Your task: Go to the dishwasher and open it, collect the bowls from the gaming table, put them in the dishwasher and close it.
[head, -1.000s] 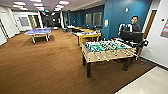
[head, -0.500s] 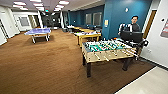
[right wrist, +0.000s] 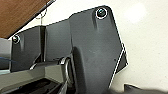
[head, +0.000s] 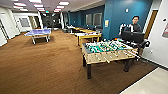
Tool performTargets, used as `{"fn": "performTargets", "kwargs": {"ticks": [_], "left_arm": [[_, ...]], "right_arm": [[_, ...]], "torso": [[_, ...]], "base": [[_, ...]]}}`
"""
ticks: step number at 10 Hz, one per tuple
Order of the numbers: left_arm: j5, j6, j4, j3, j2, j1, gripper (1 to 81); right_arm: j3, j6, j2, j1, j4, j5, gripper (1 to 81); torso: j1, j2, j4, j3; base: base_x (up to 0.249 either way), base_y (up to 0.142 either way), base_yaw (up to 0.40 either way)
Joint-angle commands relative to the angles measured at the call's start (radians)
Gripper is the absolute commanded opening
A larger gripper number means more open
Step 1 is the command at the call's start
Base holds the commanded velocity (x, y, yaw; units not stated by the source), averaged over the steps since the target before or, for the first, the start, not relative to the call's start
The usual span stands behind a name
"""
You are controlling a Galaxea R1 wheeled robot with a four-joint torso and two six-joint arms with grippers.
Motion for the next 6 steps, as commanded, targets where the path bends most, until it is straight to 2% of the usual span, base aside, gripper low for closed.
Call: {"fn": "performTargets", "kwargs": {"ticks": [1,6], "left_arm": [[0.045,0.005,0.000,0.000,-0.012,-0.028,81.1],[0.044,0.005,0.001,-0.002,-0.014,-0.027,81.1]], "right_arm": [[0.001,-0.001,-0.004,0.045,0.002,-0.045,81.1],[0.001,-0.001,-0.002,0.043,0.002,-0.045,81.1]], "torso": [[0.000,0.000,0.000,0.000],[0.000,0.000,0.000,0.000]], "base": [[0.125,0.000,0.000],[0.134,0.000,0.000]]}}
